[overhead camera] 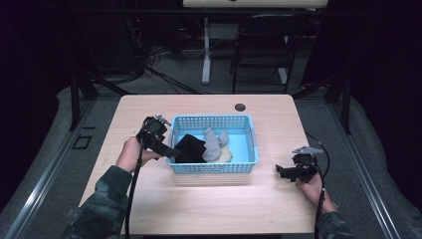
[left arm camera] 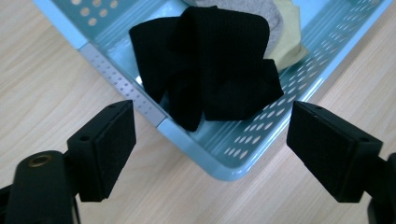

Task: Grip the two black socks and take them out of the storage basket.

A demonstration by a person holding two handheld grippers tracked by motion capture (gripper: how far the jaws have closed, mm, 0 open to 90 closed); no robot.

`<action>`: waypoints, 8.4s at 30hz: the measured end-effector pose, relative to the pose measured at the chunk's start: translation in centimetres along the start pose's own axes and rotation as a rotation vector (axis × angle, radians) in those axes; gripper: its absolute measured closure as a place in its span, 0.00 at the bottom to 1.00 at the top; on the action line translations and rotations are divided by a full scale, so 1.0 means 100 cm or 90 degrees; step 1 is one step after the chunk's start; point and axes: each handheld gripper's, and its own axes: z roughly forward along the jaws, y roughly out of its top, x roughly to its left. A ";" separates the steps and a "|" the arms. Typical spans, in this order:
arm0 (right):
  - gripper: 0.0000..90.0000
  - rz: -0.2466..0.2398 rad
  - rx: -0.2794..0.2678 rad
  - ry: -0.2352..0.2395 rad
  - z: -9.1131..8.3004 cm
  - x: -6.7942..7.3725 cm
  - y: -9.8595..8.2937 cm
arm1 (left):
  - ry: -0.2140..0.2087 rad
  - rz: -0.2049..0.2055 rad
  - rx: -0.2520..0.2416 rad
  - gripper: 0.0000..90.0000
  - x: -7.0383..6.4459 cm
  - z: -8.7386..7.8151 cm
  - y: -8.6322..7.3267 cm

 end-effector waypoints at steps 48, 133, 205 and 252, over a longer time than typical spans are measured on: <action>0.00 -0.004 0.002 0.004 0.000 0.000 0.000 | -0.041 0.020 0.065 0.98 -0.002 0.018 0.049; 0.00 -0.006 0.003 0.004 0.000 0.000 0.000 | 0.101 -0.147 0.021 0.98 0.108 -0.141 0.012; 0.00 -0.004 0.001 0.005 0.000 0.000 0.000 | 0.084 -0.133 0.067 0.12 0.095 -0.069 -0.018; 0.00 -0.004 0.001 0.005 0.000 0.000 0.000 | 0.021 0.011 0.064 0.00 0.023 0.000 0.059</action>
